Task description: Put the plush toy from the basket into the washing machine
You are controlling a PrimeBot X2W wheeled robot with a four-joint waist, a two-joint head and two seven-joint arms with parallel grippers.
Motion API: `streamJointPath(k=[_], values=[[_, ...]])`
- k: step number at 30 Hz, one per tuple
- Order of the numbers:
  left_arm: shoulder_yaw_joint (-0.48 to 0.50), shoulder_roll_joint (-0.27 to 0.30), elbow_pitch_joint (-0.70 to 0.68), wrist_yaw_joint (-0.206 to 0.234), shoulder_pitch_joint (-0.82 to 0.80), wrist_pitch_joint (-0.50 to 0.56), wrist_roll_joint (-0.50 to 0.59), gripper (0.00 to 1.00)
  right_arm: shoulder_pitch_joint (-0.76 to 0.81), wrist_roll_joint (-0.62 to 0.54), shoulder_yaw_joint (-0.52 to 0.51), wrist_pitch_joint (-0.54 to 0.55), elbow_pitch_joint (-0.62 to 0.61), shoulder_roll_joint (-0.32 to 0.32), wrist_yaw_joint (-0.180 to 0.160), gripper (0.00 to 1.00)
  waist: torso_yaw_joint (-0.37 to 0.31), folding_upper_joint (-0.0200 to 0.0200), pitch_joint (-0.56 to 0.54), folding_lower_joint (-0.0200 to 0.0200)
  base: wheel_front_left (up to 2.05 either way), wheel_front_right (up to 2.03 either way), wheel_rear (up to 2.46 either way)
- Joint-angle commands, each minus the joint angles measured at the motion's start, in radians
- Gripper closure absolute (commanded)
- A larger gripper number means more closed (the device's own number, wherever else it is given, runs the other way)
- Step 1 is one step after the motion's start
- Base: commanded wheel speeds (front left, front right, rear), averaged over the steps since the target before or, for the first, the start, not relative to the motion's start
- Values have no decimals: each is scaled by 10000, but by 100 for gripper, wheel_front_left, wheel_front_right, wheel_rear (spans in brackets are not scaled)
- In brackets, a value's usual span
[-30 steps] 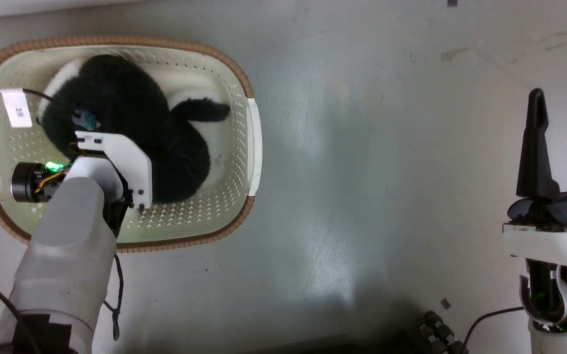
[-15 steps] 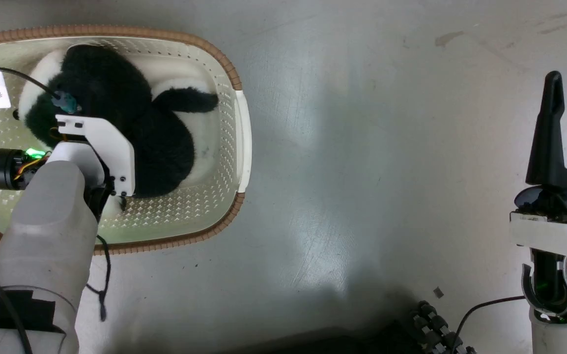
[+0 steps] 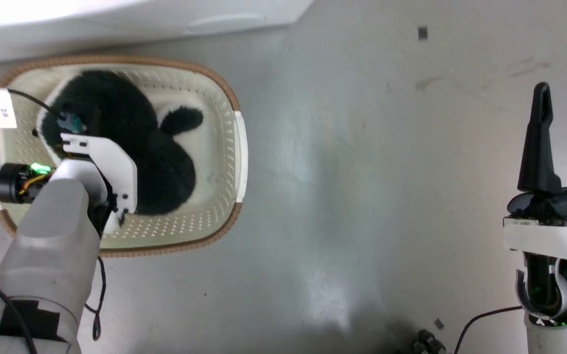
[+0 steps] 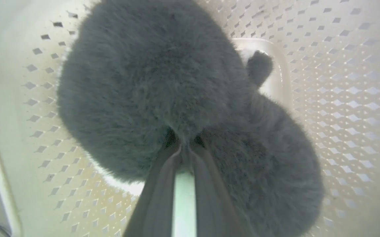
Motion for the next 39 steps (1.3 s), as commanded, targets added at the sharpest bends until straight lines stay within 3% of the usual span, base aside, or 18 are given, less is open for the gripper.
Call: streamJointPath(k=[1,12,28,35,39], values=[[-18,-26,-19,-67,130,-187,-88,100,159,-8,-29,-44,72,-4,-7,0,143,0,-559,-1,0,0,0],[-357,-400,-19,-450,967,-933,-254,100,892,-192,-197,-44,528,-4,-7,0,743,0,-2310,-1,0,0,0],[-688,-1206,-109,-564,2464,-2647,-586,100,2042,-458,-290,-44,939,-4,-7,0,1608,0,-4692,-1,0,0,0],[-724,-1314,-716,-563,3077,-2874,-684,100,2580,-532,-309,-44,1005,-4,-7,0,1839,0,-5536,-1,0,0,0],[-576,-1277,-1750,-396,3526,-2884,-726,100,2842,-540,-306,-44,1018,-4,-7,0,1924,0,-5908,-1,0,0,0]])
